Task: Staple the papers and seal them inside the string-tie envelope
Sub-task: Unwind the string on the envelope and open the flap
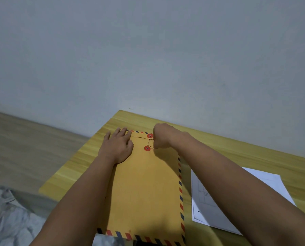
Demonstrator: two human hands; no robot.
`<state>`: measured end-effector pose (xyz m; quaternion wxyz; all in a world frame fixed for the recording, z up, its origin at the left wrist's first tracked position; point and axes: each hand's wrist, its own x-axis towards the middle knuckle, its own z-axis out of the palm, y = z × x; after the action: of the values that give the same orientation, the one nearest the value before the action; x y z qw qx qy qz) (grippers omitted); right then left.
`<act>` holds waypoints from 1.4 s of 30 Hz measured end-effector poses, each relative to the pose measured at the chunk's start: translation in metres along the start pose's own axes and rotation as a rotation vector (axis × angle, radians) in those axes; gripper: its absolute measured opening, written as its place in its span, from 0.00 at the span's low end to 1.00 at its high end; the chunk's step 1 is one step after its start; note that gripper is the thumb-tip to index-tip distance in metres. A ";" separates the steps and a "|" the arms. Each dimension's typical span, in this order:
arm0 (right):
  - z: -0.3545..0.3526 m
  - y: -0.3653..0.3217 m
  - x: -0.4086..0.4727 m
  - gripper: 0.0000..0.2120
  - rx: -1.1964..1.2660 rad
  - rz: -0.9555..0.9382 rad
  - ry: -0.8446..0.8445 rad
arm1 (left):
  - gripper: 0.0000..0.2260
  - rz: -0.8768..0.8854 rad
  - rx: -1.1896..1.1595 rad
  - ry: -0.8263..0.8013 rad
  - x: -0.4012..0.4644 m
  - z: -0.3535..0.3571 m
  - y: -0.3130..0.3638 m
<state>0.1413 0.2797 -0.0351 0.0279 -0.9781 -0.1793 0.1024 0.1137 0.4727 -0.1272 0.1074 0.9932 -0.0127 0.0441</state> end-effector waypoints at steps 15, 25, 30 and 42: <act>-0.032 0.017 0.021 0.07 0.007 0.190 0.006 | 0.26 0.010 0.001 0.001 0.000 -0.001 -0.001; -0.047 0.015 0.045 0.09 -0.196 0.259 0.045 | 0.26 0.019 -0.006 0.021 0.002 0.002 -0.002; -0.055 0.015 0.053 0.05 0.411 0.137 0.076 | 0.26 0.022 -0.004 0.024 0.002 0.003 -0.002; -0.015 0.001 0.077 0.14 0.358 -0.005 0.009 | 0.26 0.023 0.002 0.030 0.002 0.002 -0.002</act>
<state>0.2153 0.3055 -0.0350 0.2028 -0.9574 -0.1604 0.1283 0.1157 0.4744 -0.1294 0.1059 0.9923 -0.0227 0.0605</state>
